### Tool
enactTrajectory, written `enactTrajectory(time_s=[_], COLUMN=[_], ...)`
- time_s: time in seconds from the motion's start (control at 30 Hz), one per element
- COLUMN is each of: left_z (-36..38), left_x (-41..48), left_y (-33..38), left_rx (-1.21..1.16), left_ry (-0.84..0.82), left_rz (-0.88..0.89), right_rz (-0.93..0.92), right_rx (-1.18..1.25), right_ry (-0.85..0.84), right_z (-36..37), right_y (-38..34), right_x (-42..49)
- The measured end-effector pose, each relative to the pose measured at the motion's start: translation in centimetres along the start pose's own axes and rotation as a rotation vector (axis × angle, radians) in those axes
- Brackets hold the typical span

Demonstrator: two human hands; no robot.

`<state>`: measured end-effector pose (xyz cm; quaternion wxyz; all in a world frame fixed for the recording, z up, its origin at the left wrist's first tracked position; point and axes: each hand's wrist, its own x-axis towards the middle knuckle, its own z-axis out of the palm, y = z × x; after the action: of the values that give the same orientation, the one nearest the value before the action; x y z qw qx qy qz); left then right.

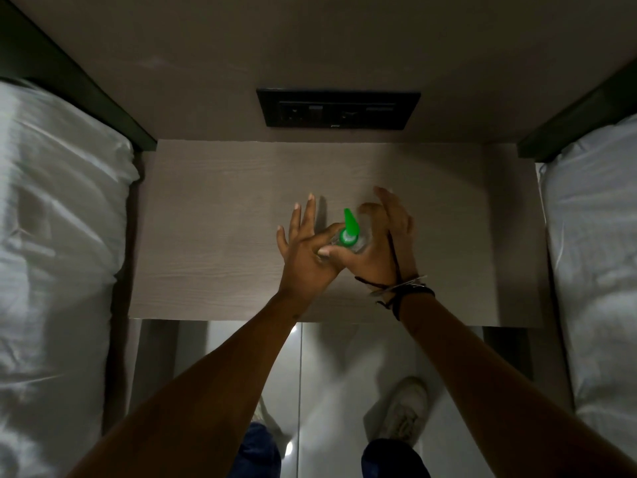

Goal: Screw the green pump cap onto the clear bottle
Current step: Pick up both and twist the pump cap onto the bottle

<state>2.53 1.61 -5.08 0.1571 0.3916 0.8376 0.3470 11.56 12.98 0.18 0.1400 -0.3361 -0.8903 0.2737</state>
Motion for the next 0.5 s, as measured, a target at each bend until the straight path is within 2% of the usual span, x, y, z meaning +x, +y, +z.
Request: enactTrajectory(time_s=[0.07,0.13,0.27,0.33,0.4,0.5], left_z=[-0.07,-0.17,-0.31,-0.42,-0.56,-0.69], left_x=[0.09,0.16,0.10,0.00,0.01,0.18], left_y=[-0.02,0.06,0.39,0.53,0.54,0.49], left_rx=[-0.013,-0.045,-0.023,-0.022,-0.031,-0.056], left_ry=[-0.015,-0.011,-0.005,-0.009,-0.017,-0.033], left_rz=[-0.007,0.001,-0.003,-0.001,0.005,0.018], right_rz=[-0.045,-0.122,0.004,0.058,0.007,-0.054], right_rx=[0.066,0.098,-0.014,0.035,0.164,0.207], right_ry=[-0.069,-0.054,0.028,0.007,-0.061,-0.080], right_z=[-0.06,-0.08,0.51,0.55,0.42,0.15], right_y=[0.15,0.27,-0.59,-0.61,-0.14,0.28], right_x=[0.07,0.12,0.28,0.24,0.11,-0.05])
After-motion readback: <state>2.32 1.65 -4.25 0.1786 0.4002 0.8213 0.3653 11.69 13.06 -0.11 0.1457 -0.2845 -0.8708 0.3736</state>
